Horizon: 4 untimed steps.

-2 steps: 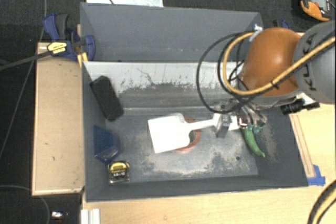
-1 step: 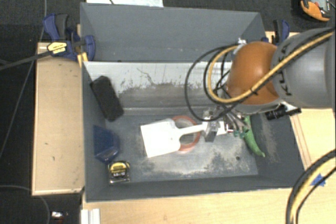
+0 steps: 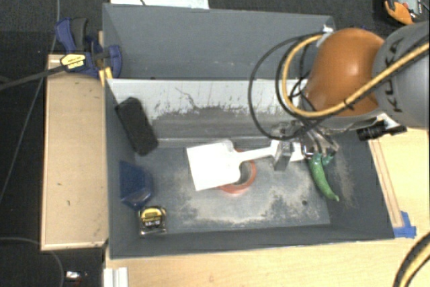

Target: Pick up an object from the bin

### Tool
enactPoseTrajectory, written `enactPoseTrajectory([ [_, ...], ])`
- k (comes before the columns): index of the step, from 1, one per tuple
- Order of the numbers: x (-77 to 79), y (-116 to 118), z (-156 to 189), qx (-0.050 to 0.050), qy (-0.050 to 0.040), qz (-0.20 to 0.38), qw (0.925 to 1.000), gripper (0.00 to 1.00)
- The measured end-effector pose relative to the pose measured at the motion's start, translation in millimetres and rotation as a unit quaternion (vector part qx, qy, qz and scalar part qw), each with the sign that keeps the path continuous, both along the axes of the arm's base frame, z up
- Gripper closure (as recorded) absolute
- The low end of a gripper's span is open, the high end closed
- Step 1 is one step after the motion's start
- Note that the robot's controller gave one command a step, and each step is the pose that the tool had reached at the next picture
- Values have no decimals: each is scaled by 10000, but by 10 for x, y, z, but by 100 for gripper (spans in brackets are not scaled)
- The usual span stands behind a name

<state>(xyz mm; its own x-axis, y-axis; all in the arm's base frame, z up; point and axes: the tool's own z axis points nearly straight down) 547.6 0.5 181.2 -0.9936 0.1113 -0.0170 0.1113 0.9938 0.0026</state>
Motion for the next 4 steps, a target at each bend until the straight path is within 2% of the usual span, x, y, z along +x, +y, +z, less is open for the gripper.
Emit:
enactPoseTrajectory([
  [1, 23, -8, -718, 1, 21, 30, 10000, 100],
  [2, 76, 14, -31, 0, 2, 70, 10000, 100],
  [3, 42, 204, 1029, 3, 57, 163, 9999, 100],
  [4, 92, 38, 418, 2, -9, -4, 10000, 100],
])
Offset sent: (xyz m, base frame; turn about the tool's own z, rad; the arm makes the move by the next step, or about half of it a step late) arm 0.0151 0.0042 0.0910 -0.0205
